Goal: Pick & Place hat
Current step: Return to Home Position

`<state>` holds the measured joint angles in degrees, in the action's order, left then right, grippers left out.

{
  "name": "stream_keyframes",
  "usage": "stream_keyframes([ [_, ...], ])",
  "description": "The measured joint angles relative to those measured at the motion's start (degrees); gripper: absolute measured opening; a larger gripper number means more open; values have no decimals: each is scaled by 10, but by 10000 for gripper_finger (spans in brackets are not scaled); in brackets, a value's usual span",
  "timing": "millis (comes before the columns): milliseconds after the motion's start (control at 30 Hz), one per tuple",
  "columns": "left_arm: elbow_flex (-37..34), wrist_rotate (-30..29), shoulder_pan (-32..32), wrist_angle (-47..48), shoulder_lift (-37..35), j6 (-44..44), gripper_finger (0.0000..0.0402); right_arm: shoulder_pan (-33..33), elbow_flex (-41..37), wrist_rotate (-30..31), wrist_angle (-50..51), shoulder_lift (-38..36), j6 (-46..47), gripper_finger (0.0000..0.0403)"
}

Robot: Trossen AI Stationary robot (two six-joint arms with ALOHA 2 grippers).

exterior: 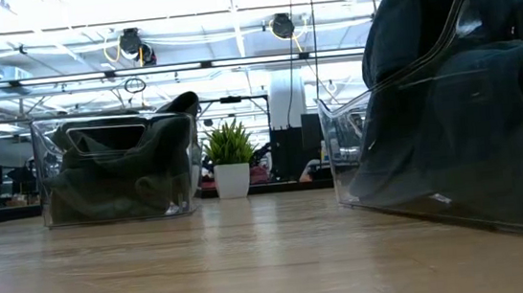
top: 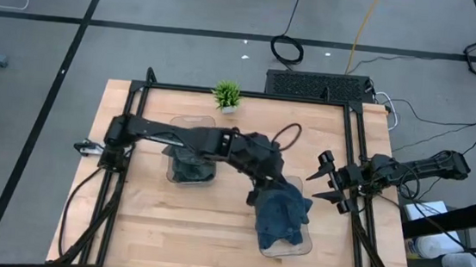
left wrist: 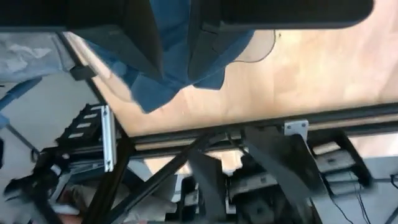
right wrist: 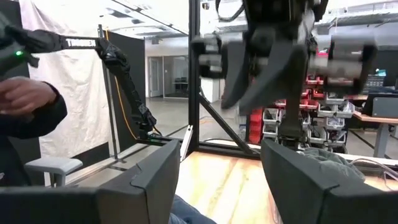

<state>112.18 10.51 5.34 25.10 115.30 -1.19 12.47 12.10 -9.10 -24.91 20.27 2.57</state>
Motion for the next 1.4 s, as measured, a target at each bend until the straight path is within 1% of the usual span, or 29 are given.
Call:
stream_keyframes([
  [167,0,0,0,12,-48,3,77,0,0,0,-1,0,0,212],
  [333,0,0,0,52,-103,20,77,0,0,0,-1,0,0,212],
  [467,0,0,0,100,-152,22,76,0,0,0,-1,0,0,212],
  [533,0,0,0,142,-175,22,77,0,0,1,-1,0,0,212],
  [633,-3,0,6,182,-209,1,77,0,0,2,-1,0,0,212],
  [733,-14,0,22,177,-238,-22,77,0,0,6,-1,-2,4,212],
  [833,-44,0,42,175,-269,-40,77,0,0,37,-1,-8,16,212],
  [933,-101,-32,60,171,-311,-43,77,0,0,59,6,-16,19,212],
  [1033,-188,-72,70,120,-365,-33,77,0,0,63,21,-30,18,212],
  [1267,-450,-85,90,-50,-532,-13,77,0,0,61,72,-98,17,211],
  [1333,-524,-87,97,-88,-581,-9,77,0,0,63,90,-120,17,205],
  [1400,-594,-103,108,-135,-628,0,77,0,0,63,114,-143,17,197],
])
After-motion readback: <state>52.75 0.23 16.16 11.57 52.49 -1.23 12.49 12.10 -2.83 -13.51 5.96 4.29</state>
